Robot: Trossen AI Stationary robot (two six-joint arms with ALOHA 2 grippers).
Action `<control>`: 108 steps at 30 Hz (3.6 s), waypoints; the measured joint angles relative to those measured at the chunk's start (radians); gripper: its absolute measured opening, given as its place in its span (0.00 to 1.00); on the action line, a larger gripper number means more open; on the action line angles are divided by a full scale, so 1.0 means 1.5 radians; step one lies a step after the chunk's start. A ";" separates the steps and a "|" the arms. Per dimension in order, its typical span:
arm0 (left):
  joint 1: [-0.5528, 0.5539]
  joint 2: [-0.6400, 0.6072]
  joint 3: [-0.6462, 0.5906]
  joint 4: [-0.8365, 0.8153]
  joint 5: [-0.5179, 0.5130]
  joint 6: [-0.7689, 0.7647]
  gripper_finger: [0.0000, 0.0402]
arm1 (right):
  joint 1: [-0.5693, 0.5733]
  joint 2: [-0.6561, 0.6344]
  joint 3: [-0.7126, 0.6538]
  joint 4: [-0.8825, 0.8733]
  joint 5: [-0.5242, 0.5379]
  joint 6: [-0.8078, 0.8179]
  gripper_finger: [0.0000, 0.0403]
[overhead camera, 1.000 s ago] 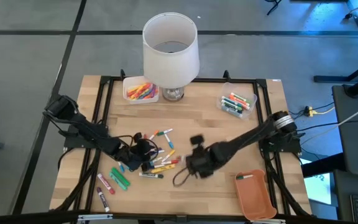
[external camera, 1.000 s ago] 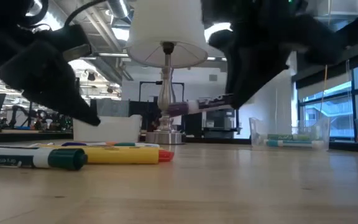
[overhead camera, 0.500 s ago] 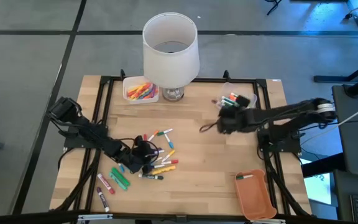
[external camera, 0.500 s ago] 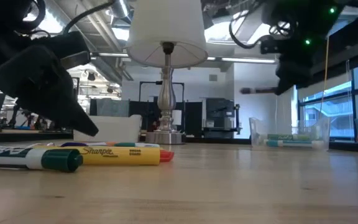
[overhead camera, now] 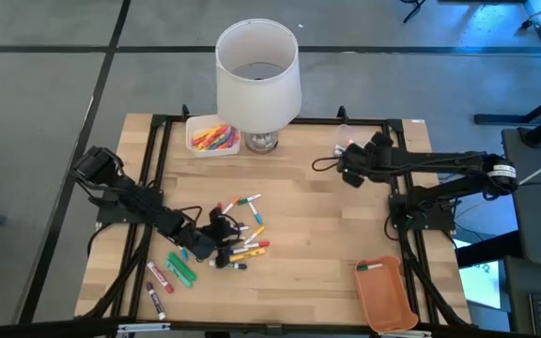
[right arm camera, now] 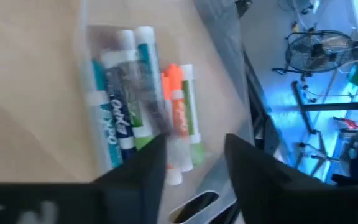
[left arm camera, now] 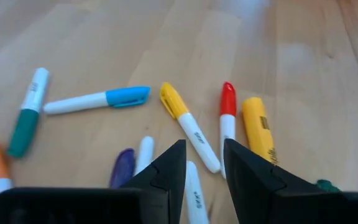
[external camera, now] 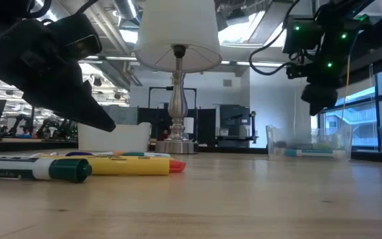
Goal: Pick & Place Markers
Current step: Put the thick purple dry erase marker into the transparent bin, then put the yellow highlighter into the white bin
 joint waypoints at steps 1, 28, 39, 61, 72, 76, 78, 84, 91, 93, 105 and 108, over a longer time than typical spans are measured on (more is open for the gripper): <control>0.000 0.000 0.000 0.000 0.009 0.000 0.25 | 0.000 0.000 0.000 0.002 0.003 0.000 0.47; 0.007 0.000 0.000 -0.010 0.016 0.005 0.25 | 0.344 0.367 0.041 0.918 -0.521 -0.042 0.46; 0.010 0.000 0.000 -0.052 0.004 0.005 0.25 | 0.386 0.603 0.334 0.767 -0.500 -0.147 0.46; 0.009 0.000 0.000 -0.051 -0.021 0.000 0.25 | 0.386 0.661 0.410 0.588 -0.441 -0.146 0.16; 0.009 0.000 0.000 -0.049 -0.038 0.000 0.25 | 0.413 0.554 0.404 0.412 -0.349 -0.138 0.16; 0.009 0.000 0.000 -0.012 -0.075 0.017 0.25 | 0.424 0.529 0.405 0.330 -0.267 -0.111 0.16; 0.009 0.000 0.000 0.027 -0.077 0.050 0.25 | 0.429 0.527 0.405 0.294 -0.210 -0.091 0.16; 0.006 0.004 0.000 0.163 -0.008 0.168 0.25 | 0.439 0.525 0.405 0.278 -0.129 -0.054 0.16; -0.006 0.093 0.000 0.288 -0.013 0.310 0.33 | 0.451 0.525 0.405 0.339 -0.136 -0.091 0.16; -0.003 0.129 0.011 0.311 -0.026 0.318 0.36 | 0.451 0.525 0.406 0.346 -0.149 -0.097 0.16; 0.032 0.196 0.094 0.280 -0.029 0.334 0.38 | 0.457 0.523 0.407 0.365 -0.154 -0.108 0.17; 0.031 0.194 0.095 0.277 -0.028 0.332 0.33 | 0.459 0.523 0.407 0.364 -0.154 -0.108 0.17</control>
